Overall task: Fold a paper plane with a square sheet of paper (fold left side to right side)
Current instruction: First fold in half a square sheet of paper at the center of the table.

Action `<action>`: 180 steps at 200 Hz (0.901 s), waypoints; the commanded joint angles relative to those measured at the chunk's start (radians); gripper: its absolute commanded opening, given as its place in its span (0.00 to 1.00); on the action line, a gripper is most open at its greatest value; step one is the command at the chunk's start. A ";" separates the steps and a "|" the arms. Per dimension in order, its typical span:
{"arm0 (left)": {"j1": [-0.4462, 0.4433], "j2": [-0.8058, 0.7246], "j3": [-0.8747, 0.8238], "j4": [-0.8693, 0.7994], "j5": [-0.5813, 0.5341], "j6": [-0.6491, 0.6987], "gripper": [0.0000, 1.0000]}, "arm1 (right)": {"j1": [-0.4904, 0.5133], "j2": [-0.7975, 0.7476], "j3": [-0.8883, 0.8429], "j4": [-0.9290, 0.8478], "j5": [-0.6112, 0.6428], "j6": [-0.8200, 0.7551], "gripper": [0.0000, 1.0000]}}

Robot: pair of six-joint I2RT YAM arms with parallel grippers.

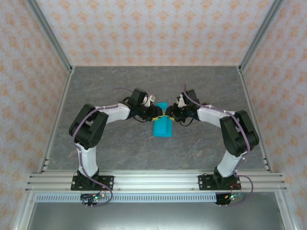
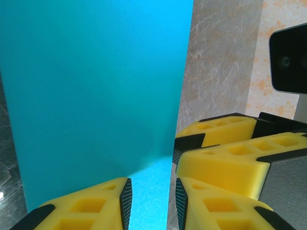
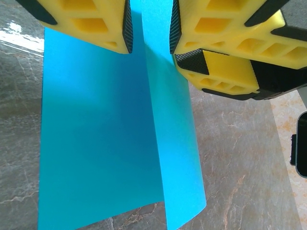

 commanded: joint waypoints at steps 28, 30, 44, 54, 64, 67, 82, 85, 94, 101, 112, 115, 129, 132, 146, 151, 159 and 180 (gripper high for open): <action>-0.006 -0.009 0.023 0.002 -0.006 0.014 0.32 | 0.017 0.022 0.021 0.031 -0.024 0.015 0.29; -0.005 -0.010 0.023 0.002 -0.006 0.014 0.32 | 0.017 0.024 0.022 0.031 -0.025 0.016 0.29; -0.006 -0.013 0.021 0.002 -0.007 0.015 0.32 | 0.019 0.025 0.023 0.032 -0.023 0.015 0.28; -0.005 -0.013 0.019 0.002 -0.008 0.014 0.32 | 0.020 0.027 0.021 0.033 -0.022 0.014 0.28; -0.005 -0.013 0.017 0.002 -0.009 0.015 0.32 | 0.021 0.027 0.021 0.033 -0.019 0.015 0.27; -0.006 -0.013 0.017 0.002 -0.009 0.014 0.32 | 0.019 0.026 0.020 0.033 -0.017 0.015 0.26; -0.005 -0.013 0.017 0.001 -0.009 0.014 0.32 | 0.020 0.019 0.018 0.029 -0.008 0.013 0.24; -0.006 -0.013 0.017 0.001 -0.009 0.014 0.32 | 0.021 0.020 0.019 0.028 -0.005 0.012 0.24; -0.006 -0.013 0.017 -0.001 -0.011 0.016 0.32 | 0.019 0.017 0.021 0.022 -0.002 0.007 0.23; -0.006 -0.013 0.017 -0.001 -0.011 0.016 0.32 | 0.020 0.017 0.023 0.014 0.002 0.004 0.21; -0.006 -0.013 0.017 -0.001 -0.012 0.016 0.32 | 0.020 0.019 0.027 0.002 0.008 -0.005 0.17; -0.006 -0.013 0.017 -0.003 -0.011 0.016 0.32 | 0.019 0.021 0.029 -0.001 0.010 -0.005 0.16; -0.006 -0.013 0.015 -0.003 -0.013 0.016 0.32 | 0.019 0.024 0.030 -0.012 0.017 -0.012 0.10; -0.005 -0.013 0.016 -0.005 -0.014 0.016 0.33 | 0.020 0.025 0.031 -0.013 0.018 -0.012 0.09; -0.006 -0.043 0.017 -0.018 -0.019 0.025 0.34 | 0.019 0.027 0.033 -0.024 0.026 -0.017 0.03; -0.006 -0.049 0.019 -0.027 -0.024 0.031 0.35 | 0.020 0.029 0.035 -0.029 0.031 -0.020 0.02; -0.006 -0.056 0.022 -0.047 -0.036 0.045 0.38 | 0.019 0.029 0.036 -0.038 0.038 -0.025 0.01; -0.003 -0.084 0.029 -0.117 -0.092 0.079 0.48 | 0.019 0.030 0.044 -0.074 0.070 -0.043 0.01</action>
